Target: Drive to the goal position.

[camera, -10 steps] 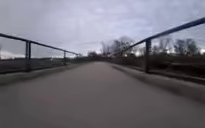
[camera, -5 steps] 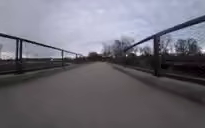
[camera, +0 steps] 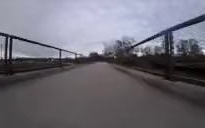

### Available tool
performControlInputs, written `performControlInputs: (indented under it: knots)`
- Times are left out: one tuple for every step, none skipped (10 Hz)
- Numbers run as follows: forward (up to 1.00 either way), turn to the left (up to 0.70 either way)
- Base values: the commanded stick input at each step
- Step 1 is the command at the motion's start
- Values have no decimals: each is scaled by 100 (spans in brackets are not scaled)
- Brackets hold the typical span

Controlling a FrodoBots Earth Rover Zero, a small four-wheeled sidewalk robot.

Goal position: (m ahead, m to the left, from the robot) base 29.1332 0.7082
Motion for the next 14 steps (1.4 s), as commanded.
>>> performControlInputs:
  knots:
    - [100,0]
    - [100,0]
    - [100,0]
    - [100,0]
    - [100,0]
    - [100,0]
    - [100,0]
    - [100,0]
    - [100,0]
    - [100,0]
    - [100,0]
    - [100,0]
    - [100,0]
    - [100,0]
